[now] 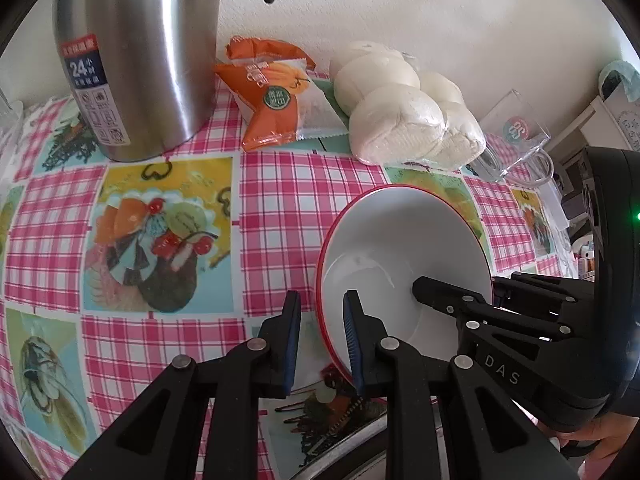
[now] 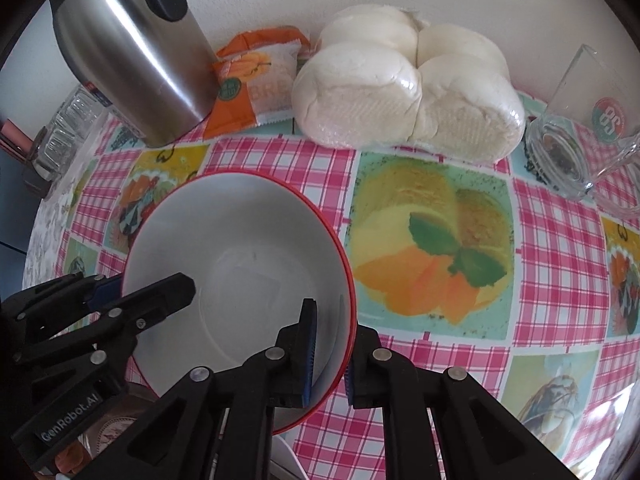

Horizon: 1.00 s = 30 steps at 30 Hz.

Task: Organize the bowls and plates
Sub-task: 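Close both grippers on the strawberry bowl rim and lift it, then carry the strawberry bowl over the basin with both grippers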

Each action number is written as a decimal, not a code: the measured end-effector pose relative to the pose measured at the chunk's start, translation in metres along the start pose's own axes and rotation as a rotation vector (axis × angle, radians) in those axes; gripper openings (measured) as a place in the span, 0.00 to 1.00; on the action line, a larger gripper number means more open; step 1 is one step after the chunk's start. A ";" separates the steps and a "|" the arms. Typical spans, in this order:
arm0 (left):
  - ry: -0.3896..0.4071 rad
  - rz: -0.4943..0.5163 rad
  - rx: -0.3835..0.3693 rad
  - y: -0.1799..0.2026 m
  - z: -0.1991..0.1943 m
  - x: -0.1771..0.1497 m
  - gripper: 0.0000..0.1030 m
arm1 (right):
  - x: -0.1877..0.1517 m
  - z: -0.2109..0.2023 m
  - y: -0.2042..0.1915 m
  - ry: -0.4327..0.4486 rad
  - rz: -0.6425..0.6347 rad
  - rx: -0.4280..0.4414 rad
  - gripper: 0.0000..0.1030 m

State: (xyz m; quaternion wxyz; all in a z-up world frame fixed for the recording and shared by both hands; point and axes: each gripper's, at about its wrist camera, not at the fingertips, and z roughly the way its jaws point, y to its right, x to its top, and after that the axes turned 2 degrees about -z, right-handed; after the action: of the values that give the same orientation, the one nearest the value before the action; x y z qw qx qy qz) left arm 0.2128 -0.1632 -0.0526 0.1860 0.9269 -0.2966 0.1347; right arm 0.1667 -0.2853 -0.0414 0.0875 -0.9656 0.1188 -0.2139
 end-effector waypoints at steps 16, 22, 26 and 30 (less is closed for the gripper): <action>0.118 -0.038 -0.027 -0.006 -0.031 0.004 0.16 | 0.005 -0.027 -0.003 0.090 0.032 0.043 0.10; 0.189 -0.052 -0.043 -0.005 -0.058 0.006 0.14 | 0.008 -0.050 -0.010 0.146 0.026 0.036 0.08; 0.234 -0.048 -0.036 -0.002 -0.076 0.006 0.14 | 0.010 -0.067 -0.014 0.189 0.032 0.026 0.08; 0.277 -0.041 -0.045 0.003 -0.095 0.007 0.14 | 0.011 -0.086 -0.013 0.232 0.036 0.027 0.08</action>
State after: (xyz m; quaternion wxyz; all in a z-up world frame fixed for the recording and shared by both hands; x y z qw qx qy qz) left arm 0.2034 -0.1284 0.0362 0.2488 0.9009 -0.2520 0.2510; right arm 0.1417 -0.2855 0.0426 0.0902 -0.9309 0.1426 -0.3240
